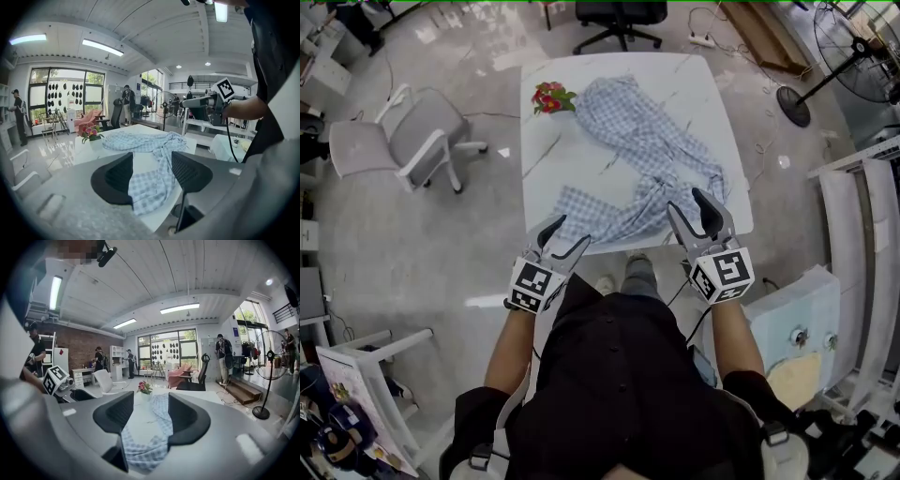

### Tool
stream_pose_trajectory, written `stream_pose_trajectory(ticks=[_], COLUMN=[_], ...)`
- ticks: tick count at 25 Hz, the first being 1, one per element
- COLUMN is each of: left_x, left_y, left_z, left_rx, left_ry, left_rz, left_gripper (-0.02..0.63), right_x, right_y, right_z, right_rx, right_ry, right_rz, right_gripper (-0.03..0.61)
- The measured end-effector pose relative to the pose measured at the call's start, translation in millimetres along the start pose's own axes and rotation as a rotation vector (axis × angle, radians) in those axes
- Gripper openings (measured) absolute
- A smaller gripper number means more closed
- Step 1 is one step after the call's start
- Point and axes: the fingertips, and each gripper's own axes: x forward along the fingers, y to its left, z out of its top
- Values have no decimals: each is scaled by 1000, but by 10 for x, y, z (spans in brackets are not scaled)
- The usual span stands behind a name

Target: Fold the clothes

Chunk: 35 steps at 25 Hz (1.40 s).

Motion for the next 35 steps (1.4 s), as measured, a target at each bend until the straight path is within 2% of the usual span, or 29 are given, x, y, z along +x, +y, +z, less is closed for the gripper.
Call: stream_pose_trajectory(ticks=[8,16,21,25,29,35], left_x=[357,680,729,754,839,1124], left_y=[170,352,402,458,563,830], left_z=[123,-245,-399,-442,-444,-317], left_rx=[-36,-64,-125,-169,-192,-207], left_ry=[27,122,152,159,152,132], left_rz=[13,30,64,102,138,185], left_gripper=[240,198,196,196,196,196], right_x=[713,1596,1946,2167,2530,2902], right_y=[-281,-487,-563,-575,-672,-1039], right_z=[-31,-408,-788,-916,-939,-976], right_rx=[-31,-143,-205,-215,-254,-298], right_ry=[49,203,312,344,358,378], right_rz=[107,248,307,356,372,339], right_gripper=[201,175,158,158,158,158])
